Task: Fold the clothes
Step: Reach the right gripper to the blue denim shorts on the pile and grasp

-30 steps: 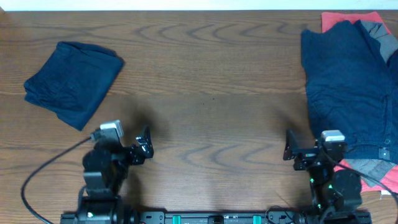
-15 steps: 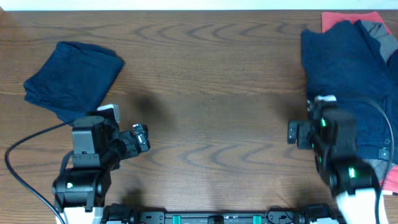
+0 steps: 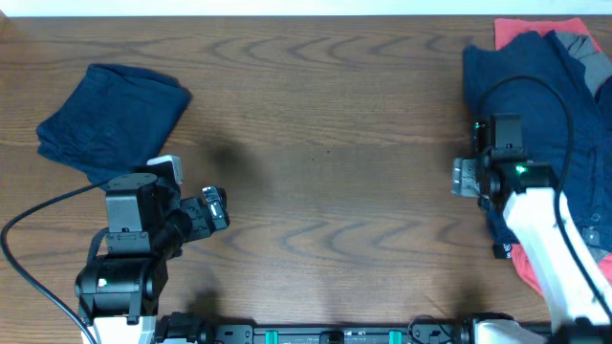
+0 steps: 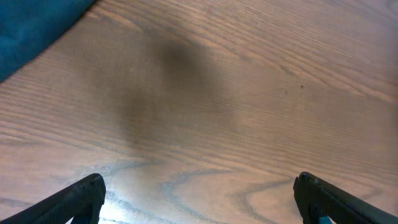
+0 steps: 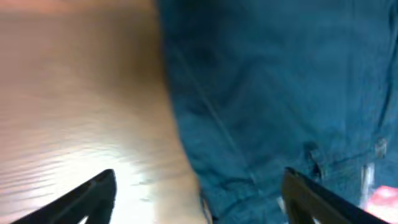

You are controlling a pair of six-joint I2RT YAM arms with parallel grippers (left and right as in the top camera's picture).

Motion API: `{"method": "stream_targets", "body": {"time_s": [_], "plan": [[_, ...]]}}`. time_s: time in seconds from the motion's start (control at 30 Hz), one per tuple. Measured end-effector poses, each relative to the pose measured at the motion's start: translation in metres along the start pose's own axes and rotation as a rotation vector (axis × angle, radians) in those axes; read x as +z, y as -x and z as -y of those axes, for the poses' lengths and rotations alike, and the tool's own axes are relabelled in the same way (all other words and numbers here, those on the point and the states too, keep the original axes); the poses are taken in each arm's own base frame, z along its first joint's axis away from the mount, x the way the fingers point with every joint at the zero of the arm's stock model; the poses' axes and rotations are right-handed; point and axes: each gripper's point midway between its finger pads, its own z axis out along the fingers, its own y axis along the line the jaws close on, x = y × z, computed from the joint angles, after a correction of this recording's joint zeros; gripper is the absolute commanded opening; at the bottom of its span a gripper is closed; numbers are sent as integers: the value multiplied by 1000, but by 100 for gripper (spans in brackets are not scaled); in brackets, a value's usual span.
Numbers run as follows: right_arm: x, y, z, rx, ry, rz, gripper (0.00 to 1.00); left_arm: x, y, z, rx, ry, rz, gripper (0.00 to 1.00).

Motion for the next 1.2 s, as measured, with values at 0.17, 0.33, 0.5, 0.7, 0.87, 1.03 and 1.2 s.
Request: {"method": "stream_targets", "body": {"time_s": [0.17,0.33,0.5,0.7,0.87,1.03,1.2], "plan": [[31,-33,16,14,-88,-189,70,0,0,0,0,1,-2,98],[47,-56,21,5,-122,-314,68,0,0,0,0,1,-2,98],[51,-65,20,-2,-127,-360,66,0,1,0,1,0,1,98],[52,-71,20,6,-130,-371,69,0,1,0,1,-1,2,98],[58,-87,17,6,-128,-392,63,0,1,0,1,0,3,98],[61,-96,16,10,-128,-407,50,0,1,0,1,0,3,98],[63,-99,15,15,-127,-407,26,0,1,0,1,0,3,98]]}}
